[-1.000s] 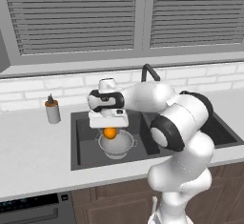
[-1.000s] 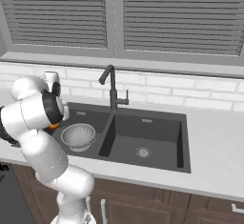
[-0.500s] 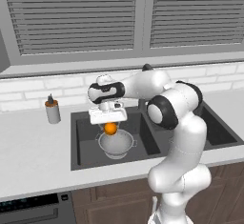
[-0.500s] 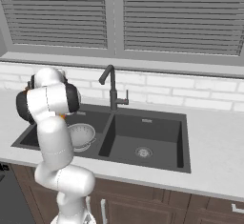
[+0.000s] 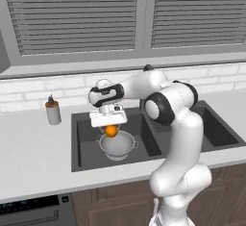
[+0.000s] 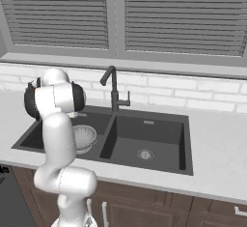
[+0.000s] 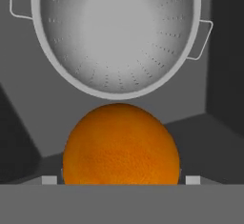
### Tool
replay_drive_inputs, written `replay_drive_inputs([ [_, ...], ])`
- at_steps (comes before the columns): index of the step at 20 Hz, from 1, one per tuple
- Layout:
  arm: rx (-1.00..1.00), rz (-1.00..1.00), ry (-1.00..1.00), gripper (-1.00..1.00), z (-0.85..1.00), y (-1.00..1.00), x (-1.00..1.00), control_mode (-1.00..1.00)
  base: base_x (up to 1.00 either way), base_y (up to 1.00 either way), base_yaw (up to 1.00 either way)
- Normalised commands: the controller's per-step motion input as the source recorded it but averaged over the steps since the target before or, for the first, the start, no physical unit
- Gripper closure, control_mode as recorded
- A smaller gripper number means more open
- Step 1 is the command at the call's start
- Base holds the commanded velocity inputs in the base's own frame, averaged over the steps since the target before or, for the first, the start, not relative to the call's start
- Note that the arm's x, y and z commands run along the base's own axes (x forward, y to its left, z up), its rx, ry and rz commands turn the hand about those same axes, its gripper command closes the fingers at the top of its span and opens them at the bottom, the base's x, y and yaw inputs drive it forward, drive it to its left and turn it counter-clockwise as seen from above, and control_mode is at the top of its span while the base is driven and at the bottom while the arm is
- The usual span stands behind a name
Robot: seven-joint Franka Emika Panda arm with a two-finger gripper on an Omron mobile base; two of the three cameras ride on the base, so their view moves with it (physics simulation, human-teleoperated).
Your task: Put the colander in the sink, put the orange in the colander, and turn on the sink faucet and pour water over the colander.
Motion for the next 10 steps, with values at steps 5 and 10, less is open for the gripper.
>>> replay_drive_inputs([
  [5,0.00,-0.01,-0.06,1.00,-0.63,-0.06,0.42,-1.00,0.00,0.00,0.00],
  [10,0.00,-0.01,-0.09,1.00,-0.75,-0.16,0.27,-1.00,0.00,0.00,0.00],
])
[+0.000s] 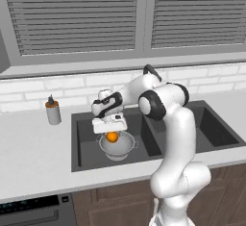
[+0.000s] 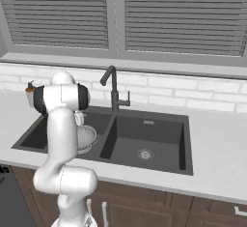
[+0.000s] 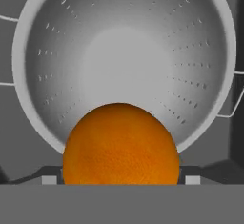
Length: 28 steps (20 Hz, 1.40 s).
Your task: Put the colander in the sink, put the orange in the colander, and turn on the sink faucet and pour water over the colander.
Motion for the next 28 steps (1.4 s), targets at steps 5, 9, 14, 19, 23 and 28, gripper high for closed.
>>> replay_drive_inputs([
  [5,0.00,-0.02,-0.11,1.00,-0.68,-0.05,0.24,-1.00,0.00,0.00,0.00],
  [9,0.00,-0.03,-0.09,1.00,-0.41,0.00,0.25,-1.00,0.00,0.00,0.00],
  [14,0.00,-0.01,-0.03,1.00,-0.41,-0.01,0.15,-1.00,0.00,0.00,0.00],
  [19,0.00,0.00,0.00,1.00,-0.34,0.00,0.04,-1.00,0.00,0.00,0.00],
  [23,0.00,0.00,0.00,1.00,-0.02,0.00,0.00,-1.00,0.00,0.00,0.00],
  [28,0.00,0.00,0.00,-1.00,0.02,0.00,0.00,-1.00,0.00,0.00,0.00],
])
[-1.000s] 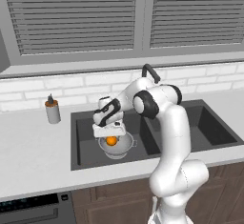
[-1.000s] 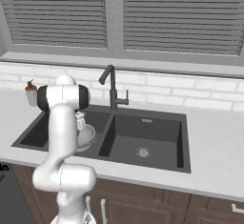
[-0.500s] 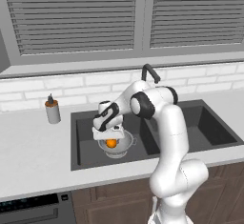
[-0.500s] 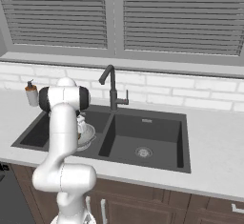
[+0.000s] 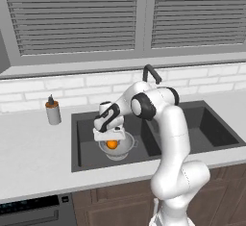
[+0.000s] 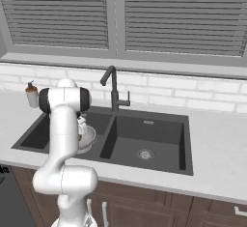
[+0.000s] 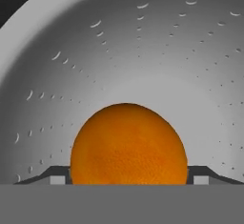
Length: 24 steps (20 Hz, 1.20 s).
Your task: Put the colander in the sink, put the orange in the colander, and turn on the sink faucet and pour water over the colander.
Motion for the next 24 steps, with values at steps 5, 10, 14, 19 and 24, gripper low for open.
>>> replay_drive_inputs([
  [5,0.00,0.00,0.00,-1.00,0.19,-0.01,-0.03,-1.00,0.00,0.00,0.00],
  [10,0.00,0.00,-0.05,-1.00,0.59,-0.12,-0.17,-1.00,0.00,0.00,0.00],
  [14,0.00,0.00,-0.05,-1.00,0.58,-0.03,-0.23,-1.00,0.00,0.00,0.00],
  [19,0.02,0.00,-0.08,-1.00,0.80,-0.11,-0.55,-1.00,0.00,0.00,0.00],
  [24,0.06,0.00,-0.09,-1.00,0.95,-0.25,-0.84,-1.00,0.00,0.00,0.00],
])
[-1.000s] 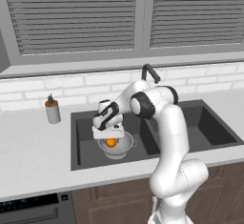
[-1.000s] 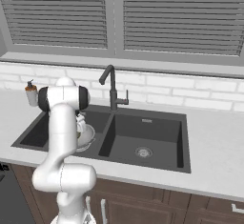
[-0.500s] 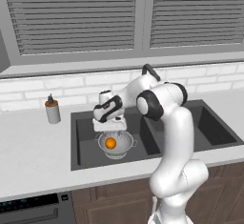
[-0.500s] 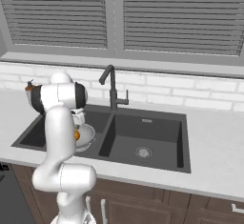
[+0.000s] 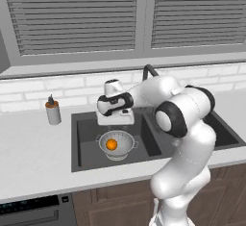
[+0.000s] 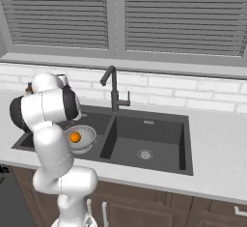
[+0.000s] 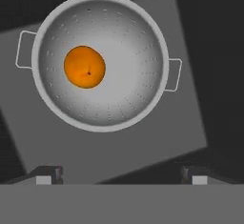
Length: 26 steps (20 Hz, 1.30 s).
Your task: Put the colander in the sink, put the orange in the colander, and turn on the sink faucet and pour water over the colander.
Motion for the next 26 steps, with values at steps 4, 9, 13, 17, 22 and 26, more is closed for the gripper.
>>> replay_drive_inputs([
  [4,0.09,0.00,-0.06,-1.00,0.98,-0.43,-0.73,-1.00,0.00,0.00,0.00],
  [9,0.08,0.00,-0.02,-1.00,0.96,-0.55,-0.59,-1.00,0.00,0.00,0.00],
  [13,0.12,0.01,-0.01,-1.00,0.91,-0.60,-0.44,-1.00,0.00,0.00,0.00],
  [17,0.13,0.02,-0.05,-1.00,0.98,-0.53,-0.33,-1.00,0.00,0.00,0.00],
  [22,0.14,0.00,-0.11,-1.00,0.94,-0.60,-0.14,-1.00,0.00,0.00,0.00],
  [26,0.14,0.04,-0.13,-1.00,0.60,-0.62,-0.04,-1.00,0.00,0.00,0.00],
])
